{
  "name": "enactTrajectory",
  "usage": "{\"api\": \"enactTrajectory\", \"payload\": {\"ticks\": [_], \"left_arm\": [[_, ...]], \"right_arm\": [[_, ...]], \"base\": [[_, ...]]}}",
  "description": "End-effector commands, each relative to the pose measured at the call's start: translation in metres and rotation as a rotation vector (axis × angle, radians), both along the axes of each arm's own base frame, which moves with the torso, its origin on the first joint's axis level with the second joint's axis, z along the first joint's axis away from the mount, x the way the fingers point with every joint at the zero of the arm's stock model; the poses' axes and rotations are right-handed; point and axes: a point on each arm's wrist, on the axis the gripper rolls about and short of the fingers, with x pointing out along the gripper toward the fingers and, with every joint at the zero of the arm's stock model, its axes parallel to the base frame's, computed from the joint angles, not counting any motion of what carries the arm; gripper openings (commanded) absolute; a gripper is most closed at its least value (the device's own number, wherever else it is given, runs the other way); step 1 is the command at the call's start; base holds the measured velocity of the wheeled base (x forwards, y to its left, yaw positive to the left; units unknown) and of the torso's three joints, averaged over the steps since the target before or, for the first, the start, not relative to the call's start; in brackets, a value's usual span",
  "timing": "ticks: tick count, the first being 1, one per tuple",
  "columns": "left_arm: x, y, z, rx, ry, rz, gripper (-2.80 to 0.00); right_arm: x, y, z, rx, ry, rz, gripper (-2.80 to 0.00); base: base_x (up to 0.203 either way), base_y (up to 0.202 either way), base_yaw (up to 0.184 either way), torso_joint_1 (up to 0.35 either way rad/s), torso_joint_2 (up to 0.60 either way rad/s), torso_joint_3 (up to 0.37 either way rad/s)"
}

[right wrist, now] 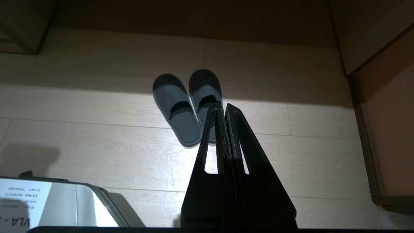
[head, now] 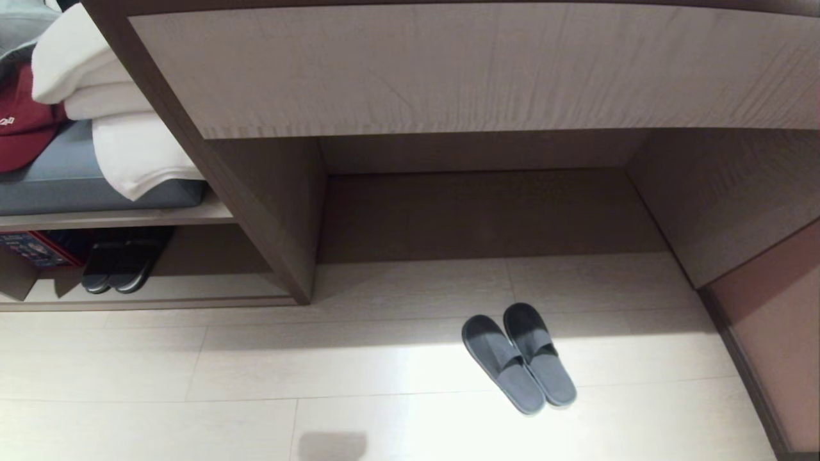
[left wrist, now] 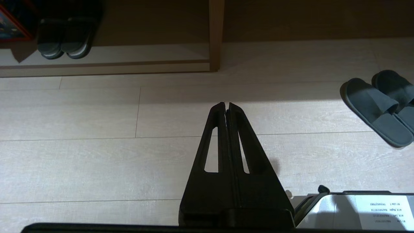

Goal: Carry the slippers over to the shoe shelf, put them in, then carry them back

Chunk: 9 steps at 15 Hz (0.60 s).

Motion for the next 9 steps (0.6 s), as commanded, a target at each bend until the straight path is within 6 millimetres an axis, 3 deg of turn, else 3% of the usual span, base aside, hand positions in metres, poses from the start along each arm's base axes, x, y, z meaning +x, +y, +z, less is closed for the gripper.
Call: {"api": "enactTrajectory", "payload": {"ticks": [1,9], "left_arm": [[0.0001,0.0,-0.0004,-0.001,0.002,0.001,-2.8],[0.0001,0.0,-0.0004,-0.001,0.002,0.001,-2.8]], "right_arm": [[0.0,0.0,-0.0005,-0.001,0.0,0.0,-2.8],[0.0,0.0,-0.0005,-0.001,0.0,0.0,-2.8]], "base": [[0.0,0.0,0.0,0.002,0.0,0.203],[0.0,0.0,0.0,0.003,0.0,0.201]]}}
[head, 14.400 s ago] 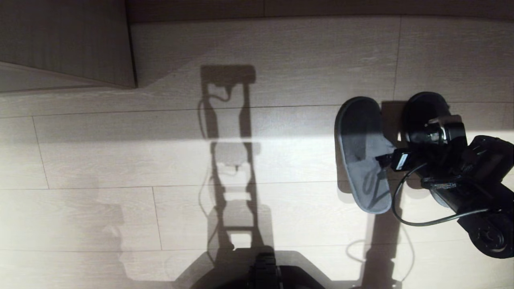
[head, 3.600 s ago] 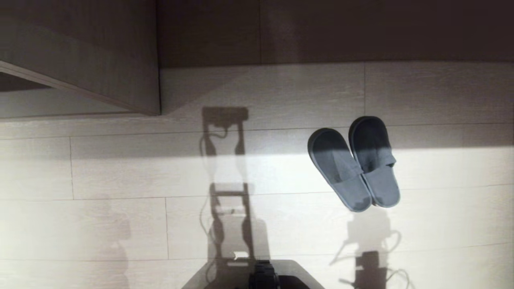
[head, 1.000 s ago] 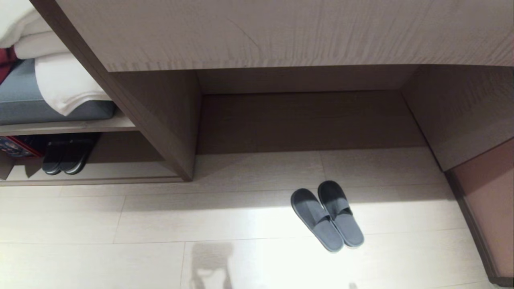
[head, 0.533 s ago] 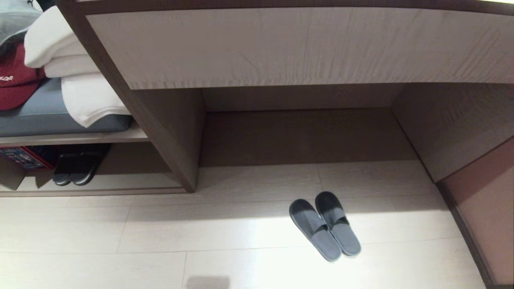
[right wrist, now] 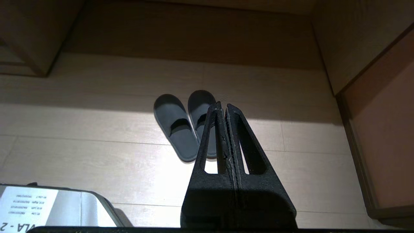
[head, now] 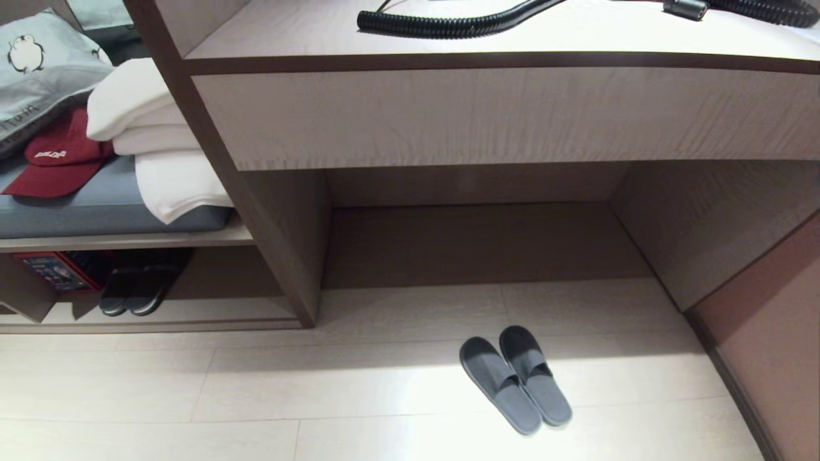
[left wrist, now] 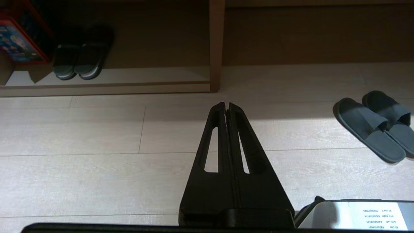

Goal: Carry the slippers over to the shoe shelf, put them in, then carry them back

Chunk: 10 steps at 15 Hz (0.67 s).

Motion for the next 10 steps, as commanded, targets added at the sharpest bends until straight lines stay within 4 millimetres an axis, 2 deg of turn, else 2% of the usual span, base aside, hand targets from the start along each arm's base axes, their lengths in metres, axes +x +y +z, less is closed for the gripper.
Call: {"api": "enactTrajectory", "payload": {"ticks": [1,10], "left_arm": [[0.0001,0.0,-0.0004,-0.001,0.002,0.002,-2.8],[0.0001,0.0,-0.0004,-0.001,0.002,0.0,-2.8]], "right_arm": [[0.0,0.0,-0.0005,-0.001,0.0,0.001,-2.8],[0.0,0.0,-0.0005,-0.001,0.0,0.001,-2.8]], "base": [[0.0,0.0,0.0,-0.002,0.0,0.203],[0.0,0.0,0.0,0.003,0.0,0.202]]}}
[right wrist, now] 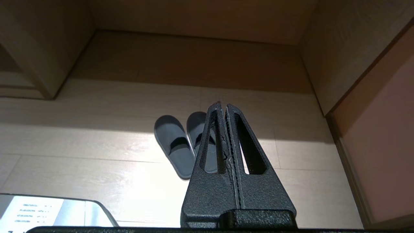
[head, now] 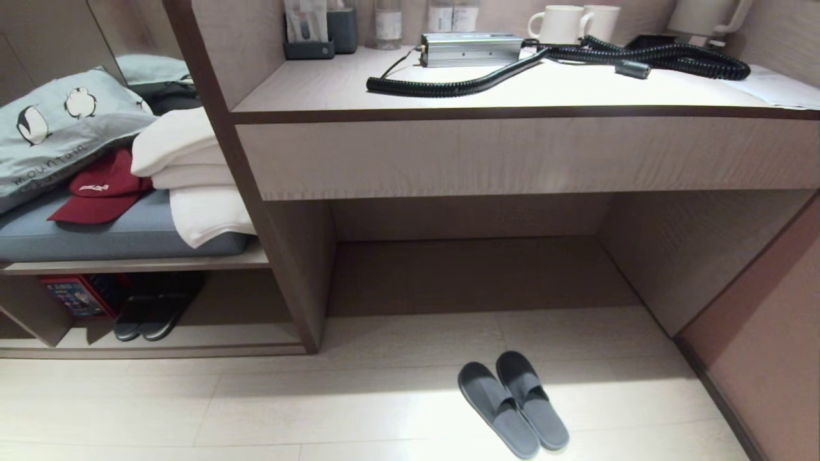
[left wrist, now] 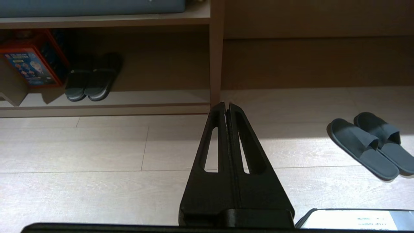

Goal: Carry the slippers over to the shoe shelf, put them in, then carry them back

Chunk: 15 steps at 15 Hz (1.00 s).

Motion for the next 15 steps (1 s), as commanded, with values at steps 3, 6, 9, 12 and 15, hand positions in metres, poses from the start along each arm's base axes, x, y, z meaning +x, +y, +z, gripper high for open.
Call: {"api": "enactTrajectory", "payload": {"ticks": [3,6,9,12,15], "left_arm": [[0.0001,0.0,-0.0004,0.0,0.002,0.0,-2.8],[0.0001,0.0,-0.0004,0.0,0.002,0.0,-2.8],[0.0001,0.0,-0.0004,0.0,0.002,0.0,-2.8],[0.0001,0.0,-0.0004,0.0,0.002,0.0,-2.8],[0.0001,0.0,-0.0004,0.004,0.002,0.0,-2.8]], "right_arm": [[0.0,0.0,-0.0005,-0.001,0.0,0.001,-2.8],[0.0,0.0,-0.0005,-0.001,0.0,0.001,-2.8],[0.0,0.0,-0.0005,-0.001,0.0,0.001,-2.8],[0.0,0.0,-0.0005,-0.001,0.0,0.001,-2.8],[0.0,0.0,-0.0005,-0.001,0.0,0.001,-2.8]], "base": [[0.0,0.0,0.0,0.003,0.0,0.207],[0.0,0.0,0.0,0.001,0.0,0.201],[0.0,0.0,0.0,0.003,0.0,0.203],[0.0,0.0,0.0,0.001,0.0,0.204],[0.0,0.0,0.0,0.002,0.0,0.14]]}}
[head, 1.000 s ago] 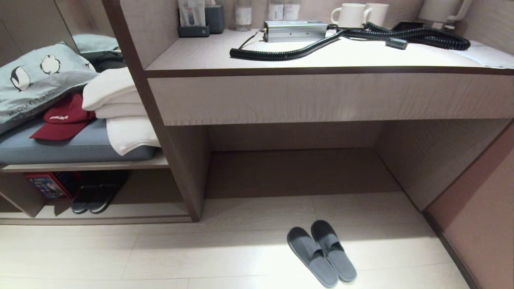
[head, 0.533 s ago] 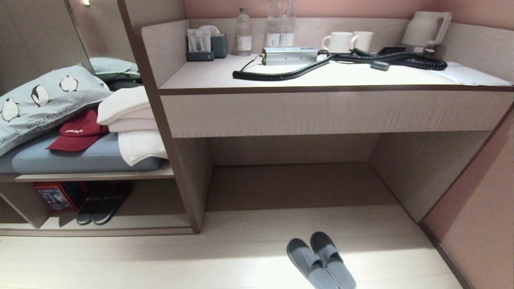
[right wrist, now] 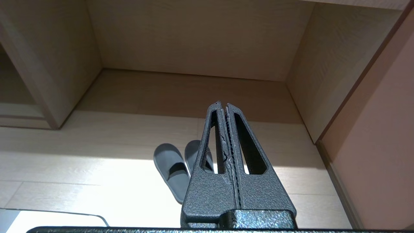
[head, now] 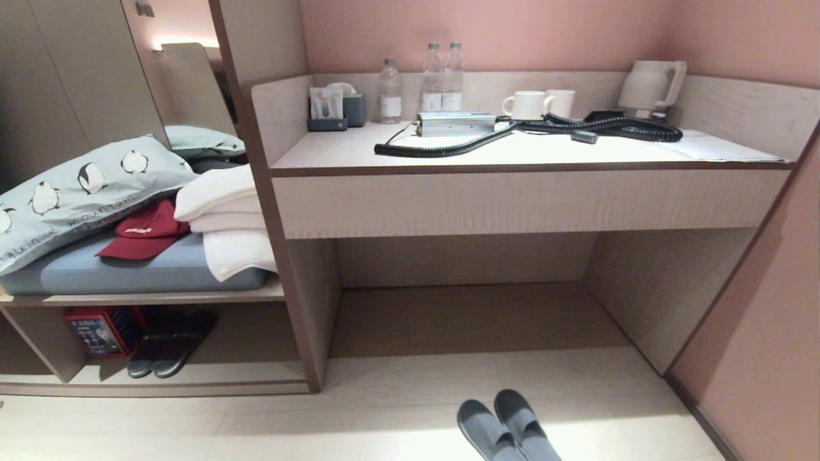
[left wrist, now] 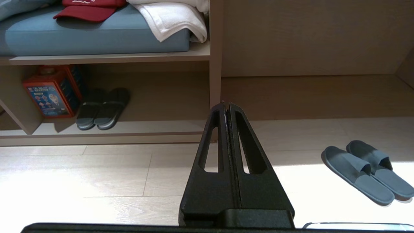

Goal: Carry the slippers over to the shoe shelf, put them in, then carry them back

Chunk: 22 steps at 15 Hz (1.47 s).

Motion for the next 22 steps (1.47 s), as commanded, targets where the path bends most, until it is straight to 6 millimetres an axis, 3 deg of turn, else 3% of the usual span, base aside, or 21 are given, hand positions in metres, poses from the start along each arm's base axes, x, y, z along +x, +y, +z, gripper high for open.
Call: {"api": "enactTrajectory", "payload": {"ticks": [1,10,22], "left_arm": [[0.0001,0.0,-0.0004,0.002,0.002,0.001,-2.8],[0.0001,0.0,-0.0004,-0.004,0.002,0.001,-2.8],[0.0001,0.0,-0.0004,-0.004,0.002,0.001,-2.8]], "right_arm": [[0.0,0.0,-0.0005,-0.001,0.0,0.001,-2.8],[0.0,0.0,-0.0005,-0.001,0.0,0.001,-2.8],[0.0,0.0,-0.0005,-0.001,0.0,0.001,-2.8]], "base": [[0.0,0.0,0.0,0.002,0.0,0.046],[0.0,0.017,0.0,0.003,0.0,0.01],[0.0,0.191,-0.003,0.003,0.0,0.003]]}}
